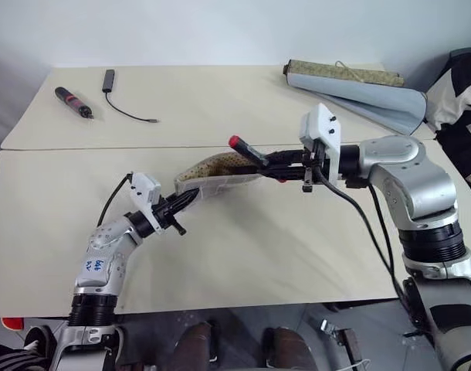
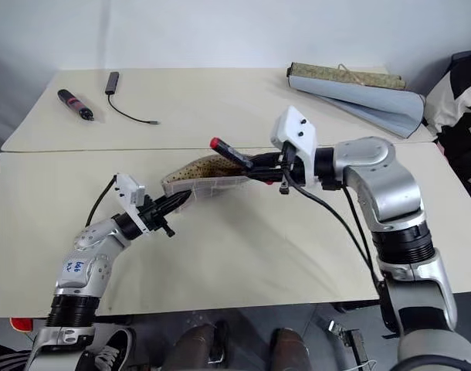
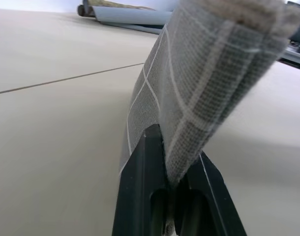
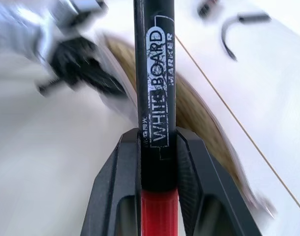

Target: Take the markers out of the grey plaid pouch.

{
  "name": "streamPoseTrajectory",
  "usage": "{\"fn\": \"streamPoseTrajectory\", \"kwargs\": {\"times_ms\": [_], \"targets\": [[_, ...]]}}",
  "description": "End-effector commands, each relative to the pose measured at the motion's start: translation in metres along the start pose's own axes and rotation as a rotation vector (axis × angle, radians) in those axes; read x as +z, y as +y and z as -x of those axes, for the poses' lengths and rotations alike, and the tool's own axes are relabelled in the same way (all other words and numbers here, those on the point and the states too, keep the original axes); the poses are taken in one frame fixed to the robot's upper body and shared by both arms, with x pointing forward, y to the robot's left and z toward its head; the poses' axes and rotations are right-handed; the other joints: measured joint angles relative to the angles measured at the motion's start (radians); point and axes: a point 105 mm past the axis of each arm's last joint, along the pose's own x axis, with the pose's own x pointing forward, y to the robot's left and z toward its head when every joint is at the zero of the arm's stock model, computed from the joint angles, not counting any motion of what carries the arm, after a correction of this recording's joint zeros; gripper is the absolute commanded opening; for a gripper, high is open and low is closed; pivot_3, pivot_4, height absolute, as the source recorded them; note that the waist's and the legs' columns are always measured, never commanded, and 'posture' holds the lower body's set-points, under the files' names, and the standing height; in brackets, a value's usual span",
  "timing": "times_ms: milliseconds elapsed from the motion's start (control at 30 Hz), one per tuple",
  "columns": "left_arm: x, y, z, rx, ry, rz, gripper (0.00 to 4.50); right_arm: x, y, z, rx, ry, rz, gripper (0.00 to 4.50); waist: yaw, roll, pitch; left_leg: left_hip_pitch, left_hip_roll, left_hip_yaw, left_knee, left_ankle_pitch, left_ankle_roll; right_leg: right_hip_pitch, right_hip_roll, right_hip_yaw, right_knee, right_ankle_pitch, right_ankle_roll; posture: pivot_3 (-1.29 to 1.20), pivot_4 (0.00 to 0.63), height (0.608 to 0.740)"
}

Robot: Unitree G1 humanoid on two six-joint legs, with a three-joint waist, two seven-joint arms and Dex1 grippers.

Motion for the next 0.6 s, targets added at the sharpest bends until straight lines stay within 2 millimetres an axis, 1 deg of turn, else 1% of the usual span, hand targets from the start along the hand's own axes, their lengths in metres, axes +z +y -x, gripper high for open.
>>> {"fn": "streamPoseTrajectory", "kwargs": {"times_ms": [33, 67, 133, 200, 233, 300, 333, 433, 467, 533, 600], "targets": [[0.021, 0.012, 0.008, 0.058, -0.069, -0.061, 0.00, -0.058, -0.021, 0.027, -0.122, 0.268, 0.060, 0.57, 0.006, -0.002, 0.000, 0.000, 0.000, 0.000, 0.000, -0.001, 0.000, 0.000, 0.000, 0.000, -0.004, 0.000, 0.000, 0.00, 0.150, 0.740], [0.020, 0.014, 0.010, 0.067, -0.073, -0.056, 0.00, -0.067, -0.025, 0.033, -0.148, 0.320, 0.091, 0.57, 0.005, -0.002, 0.001, 0.000, 0.000, 0.002, 0.000, -0.001, 0.001, 0.000, 0.000, 0.001, -0.006, 0.001, 0.002, 0.00, 0.150, 0.740], [0.017, 0.017, 0.015, 0.085, -0.064, -0.060, 0.00, -0.073, -0.030, 0.041, -0.202, 0.322, 0.020, 0.57, -0.005, -0.001, 0.001, 0.000, 0.000, 0.004, 0.000, -0.001, 0.001, -0.001, 0.000, 0.002, -0.006, 0.001, 0.002, 0.00, 0.150, 0.740], [0.016, 0.017, 0.016, 0.086, -0.066, -0.054, 0.00, -0.076, -0.036, 0.045, -0.274, 0.309, -0.035, 0.57, -0.016, -0.001, 0.001, 0.000, 0.001, 0.005, -0.001, 0.001, 0.004, -0.001, 0.000, 0.003, -0.004, 0.001, 0.002, 0.00, 0.150, 0.740], [0.016, 0.017, 0.016, 0.085, -0.069, -0.050, 0.00, -0.079, -0.038, 0.044, -0.313, 0.290, -0.078, 0.57, -0.018, -0.001, 0.001, 0.000, 0.003, 0.005, -0.001, 0.001, 0.004, -0.001, 0.001, 0.003, -0.003, 0.002, 0.001, 0.00, 0.150, 0.740], [0.015, 0.014, 0.014, 0.076, -0.072, -0.054, 0.00, -0.093, -0.031, 0.039, -0.345, 0.260, -0.188, 0.57, -0.019, -0.001, 0.001, 0.000, 0.004, 0.005, -0.001, 0.002, 0.004, 0.000, 0.002, 0.002, -0.004, 0.002, 0.001, 0.00, 0.150, 0.740], [0.015, 0.013, 0.012, 0.071, -0.080, -0.047, 0.00, -0.099, -0.032, 0.038, -0.381, 0.239, -0.232, 0.57, -0.016, -0.002, 0.001, 0.000, 0.004, 0.004, -0.001, 0.002, 0.004, 0.000, 0.002, 0.002, -0.004, 0.002, 0.001, 0.00, 0.150, 0.740], [0.017, 0.012, 0.010, 0.065, -0.087, -0.044, 0.00, -0.116, -0.042, 0.044, -0.519, 0.249, -0.285, 0.57, -0.010, -0.001, 0.001, 0.000, 0.003, 0.004, -0.001, 0.002, 0.004, 0.001, 0.003, 0.002, -0.004, 0.002, 0.001, 0.00, 0.150, 0.740], [0.017, 0.011, 0.009, 0.063, -0.089, -0.043, 0.00, -0.120, -0.042, 0.044, -0.540, 0.247, -0.303, 0.57, -0.009, -0.001, 0.001, 0.000, 0.002, 0.005, -0.001, 0.002, 0.004, 0.000, 0.002, 0.002, -0.004, 0.002, 0.001, 0.00, 0.150, 0.740], [0.018, 0.011, 0.009, 0.062, -0.091, -0.042, 0.00, -0.126, -0.042, 0.042, -0.580, 0.198, -0.446, 0.57, -0.006, -0.001, 0.001, 0.000, 0.002, 0.005, -0.001, 0.002, 0.004, 0.000, 0.002, 0.002, -0.004, 0.003, 0.002, 0.00, 0.150, 0.740], [0.017, 0.011, 0.009, 0.061, -0.090, -0.044, 0.00, -0.131, -0.040, 0.042, -0.593, 0.210, -0.454, 0.57, -0.007, -0.001, 0.001, 0.000, 0.002, 0.004, -0.001, 0.002, 0.004, 0.000, 0.001, 0.002, -0.005, 0.003, 0.002, 0.00, 0.150, 0.740]]}}
